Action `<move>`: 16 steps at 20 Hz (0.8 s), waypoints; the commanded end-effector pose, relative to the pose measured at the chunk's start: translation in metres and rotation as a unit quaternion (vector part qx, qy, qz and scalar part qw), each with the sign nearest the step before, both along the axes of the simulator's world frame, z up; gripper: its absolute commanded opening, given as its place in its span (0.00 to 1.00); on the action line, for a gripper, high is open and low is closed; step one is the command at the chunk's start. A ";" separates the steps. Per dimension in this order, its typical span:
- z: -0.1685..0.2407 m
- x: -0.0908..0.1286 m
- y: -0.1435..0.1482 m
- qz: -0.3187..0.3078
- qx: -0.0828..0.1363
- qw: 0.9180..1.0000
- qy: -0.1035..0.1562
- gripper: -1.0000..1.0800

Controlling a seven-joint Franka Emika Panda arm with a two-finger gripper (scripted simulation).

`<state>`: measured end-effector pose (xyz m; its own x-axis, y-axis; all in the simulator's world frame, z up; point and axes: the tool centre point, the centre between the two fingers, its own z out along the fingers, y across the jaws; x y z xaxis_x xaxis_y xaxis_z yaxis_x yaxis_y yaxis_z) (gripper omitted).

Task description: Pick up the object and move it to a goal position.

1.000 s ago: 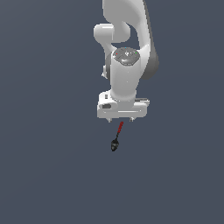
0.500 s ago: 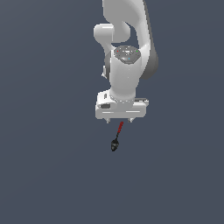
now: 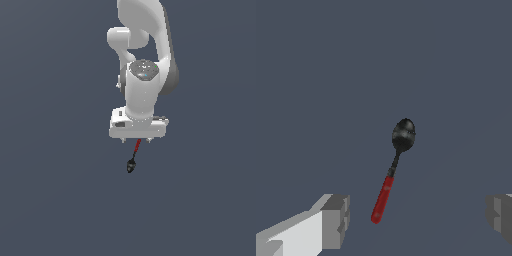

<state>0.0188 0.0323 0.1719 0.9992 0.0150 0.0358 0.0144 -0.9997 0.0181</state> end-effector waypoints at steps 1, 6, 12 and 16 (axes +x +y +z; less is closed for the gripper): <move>-0.015 -0.002 0.000 -0.015 0.002 1.000 0.003 0.96; -0.059 -0.010 0.000 -0.064 0.008 0.998 0.009 0.96; -0.098 -0.020 -0.002 -0.109 0.011 0.994 0.015 0.96; -0.110 -0.024 -0.003 -0.123 0.011 0.992 0.017 0.96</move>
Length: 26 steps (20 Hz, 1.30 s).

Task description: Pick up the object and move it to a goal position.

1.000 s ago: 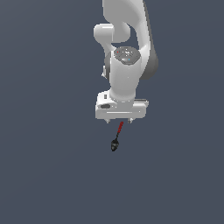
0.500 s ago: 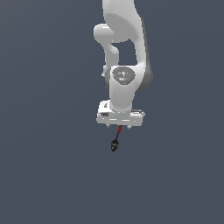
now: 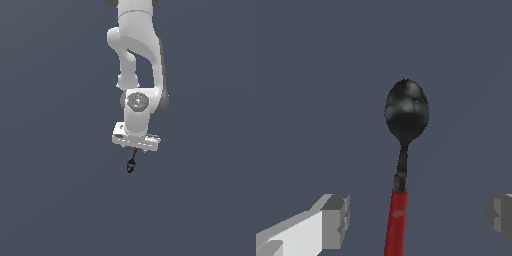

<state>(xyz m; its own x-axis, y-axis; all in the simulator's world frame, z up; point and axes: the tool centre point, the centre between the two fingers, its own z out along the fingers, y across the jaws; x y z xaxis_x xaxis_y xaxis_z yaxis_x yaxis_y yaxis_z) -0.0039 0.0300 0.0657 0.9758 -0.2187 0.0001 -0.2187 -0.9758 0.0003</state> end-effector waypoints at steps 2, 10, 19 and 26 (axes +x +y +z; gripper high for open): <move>-0.005 -0.001 0.000 -0.007 0.000 1.000 0.000 0.96; -0.020 -0.002 0.000 -0.005 0.000 1.000 0.000 0.96; -0.054 -0.002 0.000 -0.007 0.000 1.000 0.000 0.96; -0.055 -0.002 0.000 -0.007 0.000 1.000 0.000 0.00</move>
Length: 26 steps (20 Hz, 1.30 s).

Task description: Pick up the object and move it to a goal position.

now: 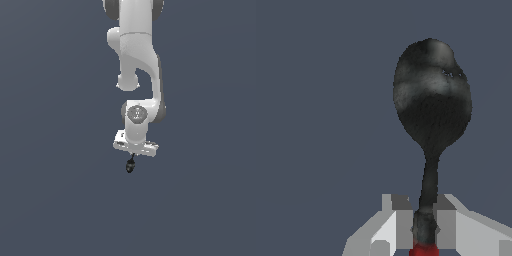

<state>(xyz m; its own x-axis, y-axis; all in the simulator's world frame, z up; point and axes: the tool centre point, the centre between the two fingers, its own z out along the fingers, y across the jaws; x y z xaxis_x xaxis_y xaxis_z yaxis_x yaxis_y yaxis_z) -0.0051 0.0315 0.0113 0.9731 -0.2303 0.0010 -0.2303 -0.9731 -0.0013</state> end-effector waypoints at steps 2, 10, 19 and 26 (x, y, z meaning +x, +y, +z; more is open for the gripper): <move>-0.001 0.000 -0.002 -0.001 -0.001 1.000 0.001 0.00; 0.004 0.003 0.001 0.000 0.000 1.000 0.000 0.00; 0.040 0.024 0.012 0.000 0.000 1.000 0.000 0.00; 0.088 0.055 0.028 -0.001 0.000 1.000 0.000 0.00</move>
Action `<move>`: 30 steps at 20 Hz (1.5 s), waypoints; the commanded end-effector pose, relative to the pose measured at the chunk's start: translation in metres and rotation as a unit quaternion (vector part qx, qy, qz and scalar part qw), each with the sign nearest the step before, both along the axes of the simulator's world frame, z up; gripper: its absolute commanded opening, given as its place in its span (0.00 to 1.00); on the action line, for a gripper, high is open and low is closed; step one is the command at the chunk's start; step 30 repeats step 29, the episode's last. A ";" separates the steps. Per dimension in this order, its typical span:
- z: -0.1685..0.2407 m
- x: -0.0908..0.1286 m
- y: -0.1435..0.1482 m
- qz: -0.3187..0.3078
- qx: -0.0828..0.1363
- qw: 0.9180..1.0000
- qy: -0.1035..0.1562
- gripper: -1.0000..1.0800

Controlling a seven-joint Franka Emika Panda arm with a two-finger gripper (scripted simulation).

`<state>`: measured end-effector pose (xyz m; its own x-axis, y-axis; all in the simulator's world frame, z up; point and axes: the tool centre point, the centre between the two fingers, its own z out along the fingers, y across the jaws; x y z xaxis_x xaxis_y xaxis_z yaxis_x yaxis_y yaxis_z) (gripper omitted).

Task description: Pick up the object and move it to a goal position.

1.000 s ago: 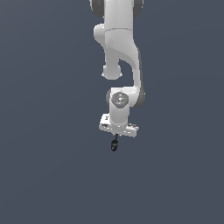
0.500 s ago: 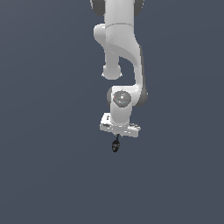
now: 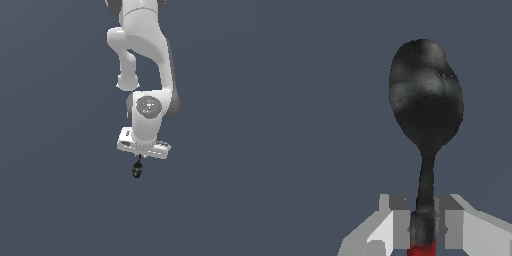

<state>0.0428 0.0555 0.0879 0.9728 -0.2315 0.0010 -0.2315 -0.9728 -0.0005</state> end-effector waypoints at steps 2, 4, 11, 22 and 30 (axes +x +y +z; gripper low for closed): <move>0.027 0.017 0.009 0.000 0.000 1.000 0.000 0.00; 0.042 0.027 0.013 0.000 0.000 1.000 0.000 0.00; 0.085 0.056 0.027 0.000 0.000 1.000 0.000 0.00; 0.116 0.079 0.038 0.000 0.000 1.000 0.000 0.00; 0.120 0.083 0.039 0.000 0.000 1.000 0.000 0.00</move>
